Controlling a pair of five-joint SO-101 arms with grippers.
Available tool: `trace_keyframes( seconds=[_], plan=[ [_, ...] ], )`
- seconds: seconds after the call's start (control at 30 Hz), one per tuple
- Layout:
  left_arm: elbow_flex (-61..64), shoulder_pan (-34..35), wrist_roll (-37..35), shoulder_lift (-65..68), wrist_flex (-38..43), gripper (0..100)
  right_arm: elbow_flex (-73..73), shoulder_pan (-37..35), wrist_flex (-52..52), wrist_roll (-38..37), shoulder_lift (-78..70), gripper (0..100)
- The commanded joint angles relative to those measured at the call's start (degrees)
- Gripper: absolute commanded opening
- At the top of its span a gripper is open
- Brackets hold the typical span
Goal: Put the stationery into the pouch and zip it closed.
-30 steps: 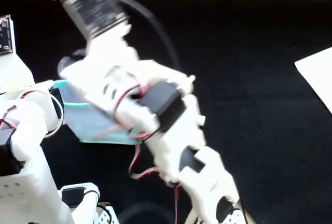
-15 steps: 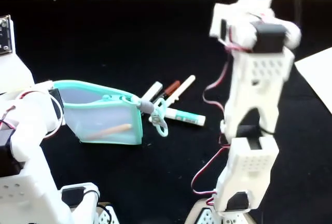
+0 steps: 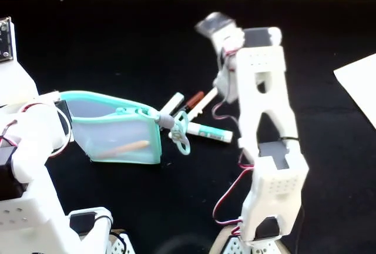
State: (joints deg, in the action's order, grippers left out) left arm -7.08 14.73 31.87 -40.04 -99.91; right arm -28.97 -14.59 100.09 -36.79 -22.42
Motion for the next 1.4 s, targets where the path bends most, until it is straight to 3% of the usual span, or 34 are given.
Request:
trace_keyframes(
  seconds=[0.0,0.2,0.33,0.43,0.8,1.07,1.17,1.23,1.37],
  plan=[
    [0.04,0.48,0.00,0.40,0.70,1,5.41,-3.56,0.84,-10.20,2.24,12.7],
    [-0.04,0.66,0.35,0.40,0.70,1,10.33,-7.43,0.75,-13.45,2.24,13.8],
    [-0.04,4.26,3.43,0.48,1.05,1,10.42,-7.87,0.75,-13.36,1.80,24.5],
    [-0.04,5.58,3.43,0.48,0.79,1,11.74,-7.69,-0.22,-13.45,1.63,26.3],
    [-0.04,5.85,3.43,0.48,0.70,1,28.62,-7.87,-17.80,-13.54,1.80,26.3],
    [-0.04,5.85,3.34,0.48,0.70,1,35.47,-7.87,-27.12,-17.58,1.71,26.1],
    [-0.04,5.85,3.25,0.57,0.70,1,36.44,-7.87,-28.26,-17.58,1.71,16.5],
    [-0.04,5.85,3.16,0.57,0.70,1,36.18,-7.69,-28.35,-16.70,1.80,1.2],
    [-0.04,5.85,3.16,0.57,0.70,1,33.63,-4.88,-28.18,-8.62,2.51,0.5]
  ],
)
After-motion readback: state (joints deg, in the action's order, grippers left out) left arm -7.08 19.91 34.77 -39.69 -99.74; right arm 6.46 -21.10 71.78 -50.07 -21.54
